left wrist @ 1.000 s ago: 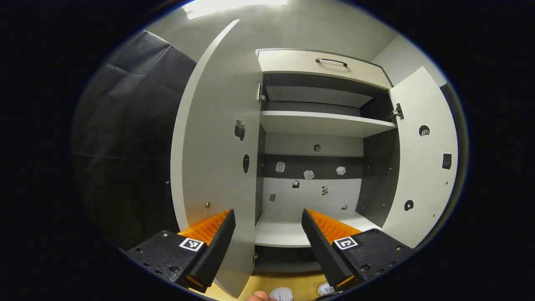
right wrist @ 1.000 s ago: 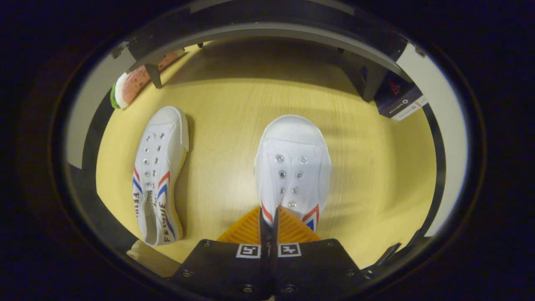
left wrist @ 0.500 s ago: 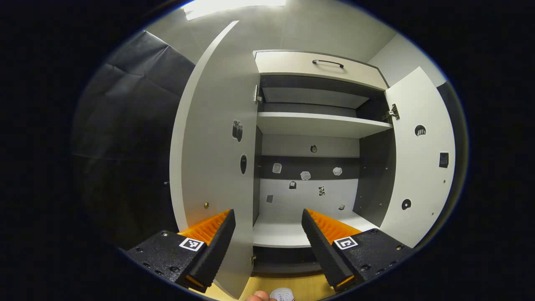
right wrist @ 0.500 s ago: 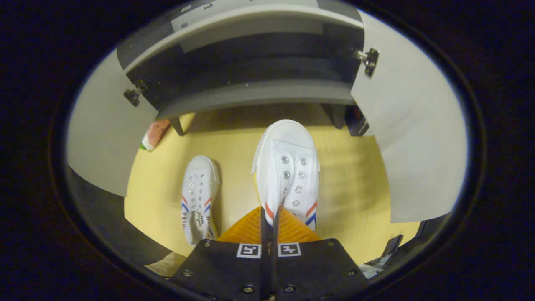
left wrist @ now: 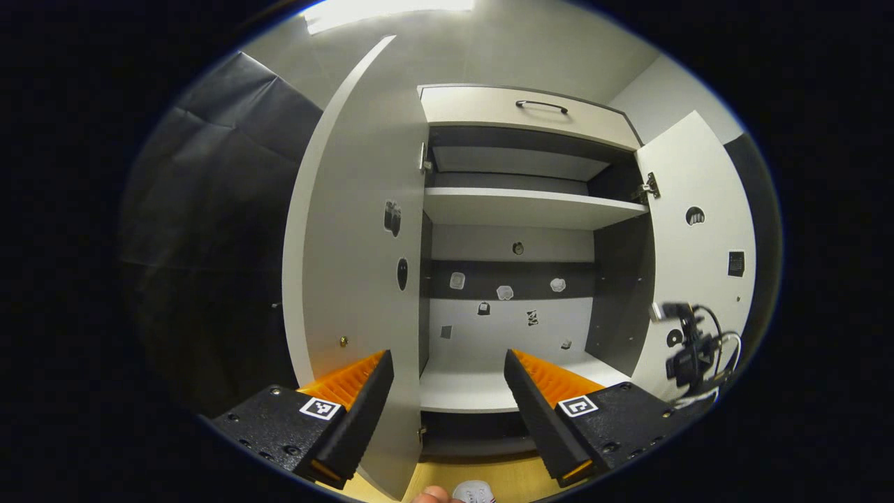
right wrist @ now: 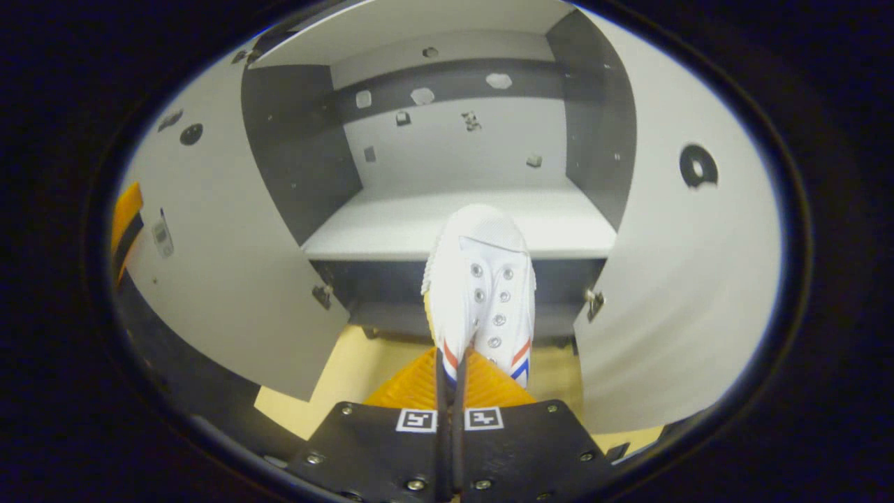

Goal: Grab one shoe with the right hand and put it into the shoe cabinet, grab the other shoe with the left hand and put it into the shoe cabinet; then close the right door with the right hand and the left door with the left hand.

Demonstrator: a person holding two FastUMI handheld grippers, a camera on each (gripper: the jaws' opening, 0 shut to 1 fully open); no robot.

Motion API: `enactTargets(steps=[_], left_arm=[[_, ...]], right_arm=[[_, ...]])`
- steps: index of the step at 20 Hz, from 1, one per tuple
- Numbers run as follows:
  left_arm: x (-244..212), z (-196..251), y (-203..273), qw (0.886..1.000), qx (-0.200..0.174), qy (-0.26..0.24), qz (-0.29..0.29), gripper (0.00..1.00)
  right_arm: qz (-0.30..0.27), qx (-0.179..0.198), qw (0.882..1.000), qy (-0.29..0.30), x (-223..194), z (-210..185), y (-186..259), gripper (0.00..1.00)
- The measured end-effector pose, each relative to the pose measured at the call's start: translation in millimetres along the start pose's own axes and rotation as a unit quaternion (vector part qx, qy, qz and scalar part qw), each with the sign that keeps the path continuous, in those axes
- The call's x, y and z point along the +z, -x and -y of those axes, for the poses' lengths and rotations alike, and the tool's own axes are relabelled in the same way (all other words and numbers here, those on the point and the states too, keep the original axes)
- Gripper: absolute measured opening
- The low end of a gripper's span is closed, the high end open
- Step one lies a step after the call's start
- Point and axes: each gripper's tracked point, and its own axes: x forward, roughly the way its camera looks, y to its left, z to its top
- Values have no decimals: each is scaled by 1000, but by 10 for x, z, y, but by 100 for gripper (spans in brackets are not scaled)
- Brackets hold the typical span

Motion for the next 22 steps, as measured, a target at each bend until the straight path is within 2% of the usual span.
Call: enactTargets(steps=[5, 10, 13, 17, 22], left_arm=[[-47, -7, 27, 1000, -1, 3, -11, 97], [-60, -18, 66, 1000, 1, 4, -13, 97], [-69, -23, 69, 1000, 4, 1, -13, 97], [-85, -27, 66, 1000, 8, -9, -13, 97], [-98, -25, 48, 1000, 9, -14, -15, 97]], right_arm=[[50, -29, 998, 14, 758, 145, -505, 0], [43, -62, 997, 4, 1223, 385, -1104, 0], [26, -76, 997, -15, 1286, 515, -1435, 0], [-10, -76, 996, -37, 1176, 581, -1765, 0], [-24, -78, 996, -27, 1067, 510, -1929, 1]])
